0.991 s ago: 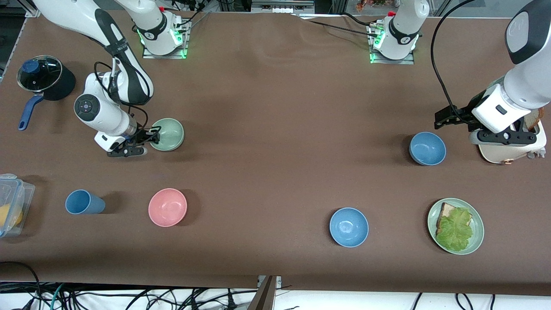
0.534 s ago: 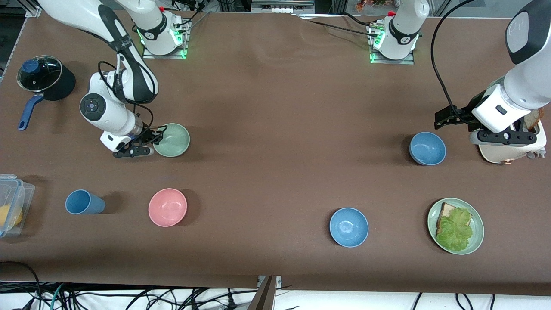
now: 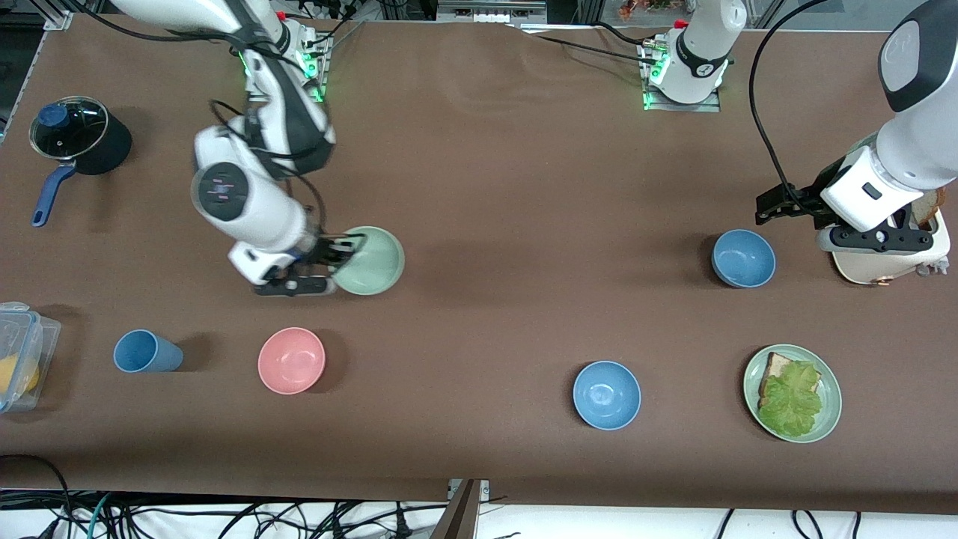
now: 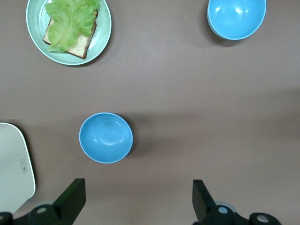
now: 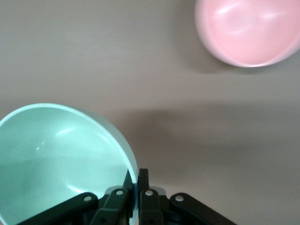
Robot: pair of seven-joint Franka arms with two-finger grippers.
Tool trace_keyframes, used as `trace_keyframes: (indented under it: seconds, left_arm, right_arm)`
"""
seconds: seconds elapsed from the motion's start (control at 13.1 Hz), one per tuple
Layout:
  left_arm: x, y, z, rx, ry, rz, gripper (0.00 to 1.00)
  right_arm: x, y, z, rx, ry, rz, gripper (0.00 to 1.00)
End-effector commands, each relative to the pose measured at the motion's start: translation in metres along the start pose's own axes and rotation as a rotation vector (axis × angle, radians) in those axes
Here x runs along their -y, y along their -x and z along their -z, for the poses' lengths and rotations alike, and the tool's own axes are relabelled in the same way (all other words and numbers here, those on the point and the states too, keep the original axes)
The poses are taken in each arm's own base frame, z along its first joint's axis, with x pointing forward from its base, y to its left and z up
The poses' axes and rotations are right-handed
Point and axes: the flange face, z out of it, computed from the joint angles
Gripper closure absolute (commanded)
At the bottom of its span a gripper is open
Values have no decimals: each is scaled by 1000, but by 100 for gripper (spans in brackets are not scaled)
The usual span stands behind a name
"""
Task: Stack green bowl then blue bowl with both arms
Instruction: 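Slide the green bowl to the table center and open the right gripper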
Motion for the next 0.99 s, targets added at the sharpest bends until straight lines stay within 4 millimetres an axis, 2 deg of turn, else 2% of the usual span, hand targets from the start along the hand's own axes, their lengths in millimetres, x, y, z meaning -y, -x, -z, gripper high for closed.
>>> trace_keyframes:
  seconds: [0.0,0.15,0.23,0.38,0.61,0.69,0.76,0.91]
  left_arm:
    - [1,-1,5,5,-17,-2,0]
    - [1,-1,6,3,-17,-2,0]
    - [1,-1,6,3,-17,-2,0]
    - [1,-1,5,7,-17,-2,0]
    - [1,-1,5,7,-17,0,0]
    - [1,-1,5,7,-17,-2,0]
    - [1,-1,5,7,-17,-2,0]
    - [1,-1,5,7,-17,-2,0]
  right_arm:
    - [101,-14,-48,13,-30,-91,100]
    - [174,4,-76,-7,-54,-142,100]
    - [202,13,-88,-24,-71,-169,100]
    - [234,31,-103,-60,-116,-191,100]
    - [258,52,-136,-104,-119,-205,100]
    - [259,52,-146,-120,-111,-202,100]
    - [256,51,-150,-122,-105,-202,100]
    - [253,46,-145,-128,-108,-199,100]
